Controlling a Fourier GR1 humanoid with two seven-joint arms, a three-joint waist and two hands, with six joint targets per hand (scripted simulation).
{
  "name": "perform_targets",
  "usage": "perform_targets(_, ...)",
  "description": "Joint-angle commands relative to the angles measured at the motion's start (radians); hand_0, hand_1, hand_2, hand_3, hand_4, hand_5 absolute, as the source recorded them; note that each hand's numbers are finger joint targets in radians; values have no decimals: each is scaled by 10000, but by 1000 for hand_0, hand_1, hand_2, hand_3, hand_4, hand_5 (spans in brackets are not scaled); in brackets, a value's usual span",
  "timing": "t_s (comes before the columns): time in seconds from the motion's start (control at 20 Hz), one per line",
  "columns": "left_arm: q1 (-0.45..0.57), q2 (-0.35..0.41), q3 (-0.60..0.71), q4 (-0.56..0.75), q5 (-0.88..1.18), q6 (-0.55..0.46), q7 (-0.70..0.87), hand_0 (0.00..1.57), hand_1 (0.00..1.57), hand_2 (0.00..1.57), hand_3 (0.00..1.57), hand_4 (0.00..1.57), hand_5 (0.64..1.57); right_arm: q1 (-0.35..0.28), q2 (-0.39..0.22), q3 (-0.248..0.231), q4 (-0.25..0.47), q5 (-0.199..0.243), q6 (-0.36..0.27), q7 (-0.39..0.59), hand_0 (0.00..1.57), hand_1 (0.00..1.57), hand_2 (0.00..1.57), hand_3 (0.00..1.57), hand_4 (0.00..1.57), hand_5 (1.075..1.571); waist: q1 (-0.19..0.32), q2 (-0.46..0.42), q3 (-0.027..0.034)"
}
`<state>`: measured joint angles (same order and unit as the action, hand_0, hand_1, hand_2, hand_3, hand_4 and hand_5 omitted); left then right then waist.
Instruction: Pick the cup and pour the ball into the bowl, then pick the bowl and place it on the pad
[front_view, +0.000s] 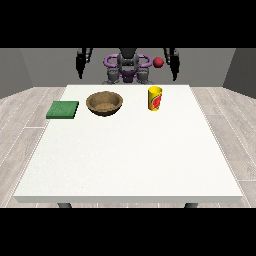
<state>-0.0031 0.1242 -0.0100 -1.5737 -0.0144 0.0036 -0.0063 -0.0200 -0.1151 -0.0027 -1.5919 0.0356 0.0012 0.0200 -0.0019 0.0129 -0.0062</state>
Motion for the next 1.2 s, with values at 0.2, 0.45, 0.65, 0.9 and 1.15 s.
perform_targets(0.2,-88,301,159,-970,219,-54,916,0,0,0,0,664,1566,-116,-385,-164,-932,-148,89,941,0,0,0,0,875,1533,32,-2575,39)
perform_targets(0.45,1023,-971,-94,-1944,1542,466,3336,0,0,0,0,634,1564,1382,701,124,-2065,-1378,-247,3472,0,0,0,0,860,1530,-478,-4579,56)
perform_targets(0.65,59,-1169,-620,-3651,1205,1437,5326,0,0,0,0,601,1563,1076,214,-470,-3079,-1674,-425,4364,0,0,0,0,823,1528,-136,-3946,66)
perform_targets(0.9,-397,-1037,-513,-3206,686,1139,3300,0,0,0,0,591,1557,524,123,-817,-3831,-2016,-181,3601,0,0,0,0,760,1549,-574,-1838,61)
perform_targets(1.15,-1363,-897,-305,-2265,559,1015,1788,0,0,0,0,583,1544,-964,577,-777,-2947,-1443,-798,2505,0,0,0,0,730,1550,-250,261,57)
